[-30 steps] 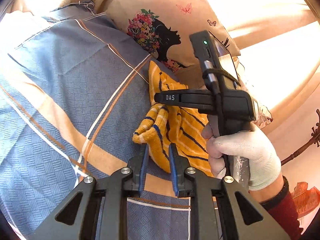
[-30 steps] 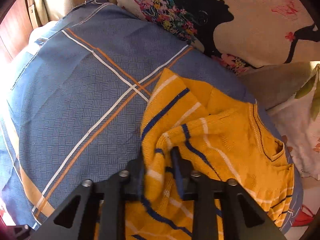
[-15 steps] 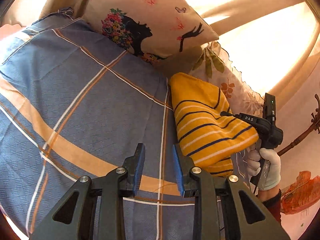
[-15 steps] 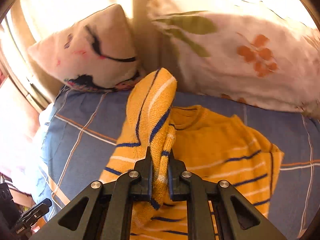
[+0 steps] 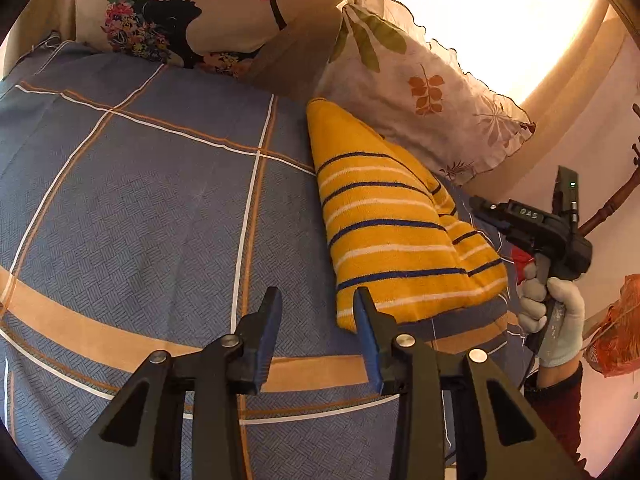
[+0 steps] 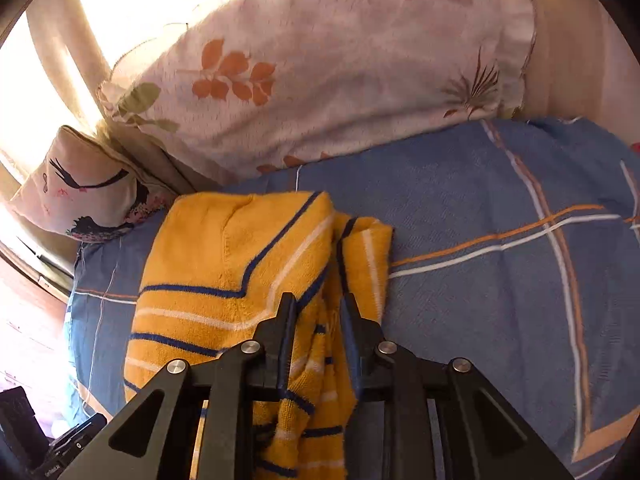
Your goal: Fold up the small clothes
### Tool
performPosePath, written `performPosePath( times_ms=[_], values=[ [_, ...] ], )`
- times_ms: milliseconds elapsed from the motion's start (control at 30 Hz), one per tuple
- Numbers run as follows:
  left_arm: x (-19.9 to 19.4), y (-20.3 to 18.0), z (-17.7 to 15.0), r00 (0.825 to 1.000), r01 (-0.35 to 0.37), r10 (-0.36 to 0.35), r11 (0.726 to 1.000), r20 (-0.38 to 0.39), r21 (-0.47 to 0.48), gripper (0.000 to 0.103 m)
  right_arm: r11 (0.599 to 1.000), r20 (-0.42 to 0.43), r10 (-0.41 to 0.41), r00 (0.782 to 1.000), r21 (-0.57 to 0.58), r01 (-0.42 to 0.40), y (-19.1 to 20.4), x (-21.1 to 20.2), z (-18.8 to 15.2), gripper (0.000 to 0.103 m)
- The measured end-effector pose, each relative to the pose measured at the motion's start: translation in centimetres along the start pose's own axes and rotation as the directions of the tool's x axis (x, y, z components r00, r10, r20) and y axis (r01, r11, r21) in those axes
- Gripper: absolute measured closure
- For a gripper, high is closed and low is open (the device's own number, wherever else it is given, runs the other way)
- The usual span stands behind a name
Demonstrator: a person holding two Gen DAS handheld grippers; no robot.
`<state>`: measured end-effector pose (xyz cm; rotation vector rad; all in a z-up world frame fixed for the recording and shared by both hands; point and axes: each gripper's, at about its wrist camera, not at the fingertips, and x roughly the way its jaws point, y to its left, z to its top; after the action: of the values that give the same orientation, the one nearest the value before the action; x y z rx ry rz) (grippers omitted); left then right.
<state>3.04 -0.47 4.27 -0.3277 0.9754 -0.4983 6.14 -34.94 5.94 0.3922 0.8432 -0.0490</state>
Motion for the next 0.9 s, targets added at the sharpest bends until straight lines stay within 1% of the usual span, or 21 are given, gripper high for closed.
performPosePath(
  times_ms=[33,67,133,200,233,267,300,333,367,400,433,467,500,533,600,633,667,700,733,833,900],
  values=[
    [0.3,-0.1,0.2,1.0,-0.003,0.003,1.0,-0.002,-0.001,0.068,1.0,0.018,0.024,1.0,-0.019,-0.024,0.2,-0.8,-0.1,0.078],
    [0.6,-0.2,0.3,1.0,0.0,0.0,1.0,-0.007,-0.006,0.068,0.997,0.017,0.073,0.997,-0.033,-0.072,0.9,-1.6,-0.2,0.078],
    [1.2,-0.5,0.3,1.0,0.009,-0.009,1.0,-0.02,-0.014,0.068,0.981,-0.034,0.182,0.983,-0.059,-0.184,2.5,-1.9,-0.7,0.078],
    [1.6,-1.1,0.1,0.999,0.013,-0.013,1.0,-0.03,-0.003,0.068,0.959,-0.104,0.256,0.961,-0.094,-0.266,4.6,-1.0,-1.8,0.078],
    [1.6,-1.3,0.0,0.999,0.011,-0.01,1.0,-0.034,0.009,0.068,0.955,-0.134,0.26,0.956,-0.112,-0.276,5.3,-0.3,-2.4,0.078],
    [1.5,-1.6,-0.1,0.999,0.008,-0.008,1.0,-0.037,0.02,0.068,0.963,-0.153,0.211,0.965,-0.138,-0.233,5.6,0.6,-2.9,0.079],
    [1.4,-1.7,-0.1,0.999,0.007,-0.006,1.0,-0.036,0.031,0.067,0.976,-0.163,0.126,0.979,-0.158,-0.152,5.5,1.5,-3.5,0.079],
    [1.1,-1.6,0.0,1.0,0.001,0.0,0.999,-0.03,0.039,0.066,0.983,-0.179,0.076,0.981,-0.15,-0.103,4.7,2.5,-3.8,0.086],
    [0.8,-1.5,0.3,1.0,-0.007,0.008,0.999,-0.021,0.047,0.065,0.988,-0.193,0.073,0.979,-0.123,-0.097,3.7,3.2,-4.1,0.096],
    [0.6,-1.3,0.6,1.0,-0.017,0.018,0.998,-0.012,0.054,0.062,0.989,-0.191,0.105,0.976,-0.086,-0.123,2.6,3.3,-4.0,0.1],
    [0.6,-1.2,1.2,1.0,-0.028,0.028,0.998,-0.007,0.06,0.055,0.988,-0.188,0.137,0.973,-0.048,-0.148,1.7,2.9,-3.9,0.103],
    [0.7,-1.0,1.8,0.999,-0.038,0.038,0.997,-0.007,0.07,0.051,0.987,-0.181,0.151,0.972,-0.025,-0.158,1.0,2.2,-3.7,0.103],
    [1.1,-1.1,2.5,0.999,-0.04,0.041,0.995,-0.011,0.089,0.041,0.985,-0.159,0.167,0.973,-0.011,-0.17,0.6,1.3,-3.5,0.103],
    [1.7,-1.2,3.3,0.999,-0.034,0.036,0.993,-0.017,0.109,0.034,0.982,-0.124,0.186,0.975,-0.007,-0.188,0.4,0.6,-3.0,0.099],
    [3.4,-1.3,4.8,0.999,-0.016,0.02,0.991,-0.029,0.131,0.032,0.987,-0.046,0.161,0.986,-0.014,-0.162,-0.1,-1.1,-2.2,0.084],
    [4.5,-1.4,5.6,0.999,0.002,0.003,0.991,-0.04,0.134,0.03,0.99,-0.011,0.141,0.99,-0.017,-0.141,-0.4,-1.5,-1.8,0.05],
    [5.7,-1.5,6.4,0.998,0.024,-0.017,0.991,-0.06,0.13,0.028,0.99,0.017,0.14,0.99,-0.013,-0.14,-0.7,-1.6,-1.4,0.022],
    [7.1,-1.6,7.0,0.996,0.048,-0.038,0.992,-0.085,0.12,0.026,0.99,0.025,0.141,0.99,-0.003,-0.141,-1.2,-1.2,-1.0,0.017],
    [8.4,-1.7,7.5,0.991,0.078,-0.065,0.991,-0.115,0.106,0.025,0.991,0.009,0.136,0.991,0.015,-0.136,-1.7,-0.4,-0.6,0.016],
    [12.1,-2.1,8.5,0.973,0.15,-0.137,0.987,-0.184,0.055,0.025,0.99,-0.055,0.124,0.991,0.073,-0.12,-3.2,2.4,0.2,0.016],
    [13.9,-2.8,8.5,0.957,0.2,-0.186,0.979,-0.221,0.043,0.024,0.988,-0.084,0.131,0.988,0.095,-0.123,-3.4,4.4,0.3,0.016]
  ],
)
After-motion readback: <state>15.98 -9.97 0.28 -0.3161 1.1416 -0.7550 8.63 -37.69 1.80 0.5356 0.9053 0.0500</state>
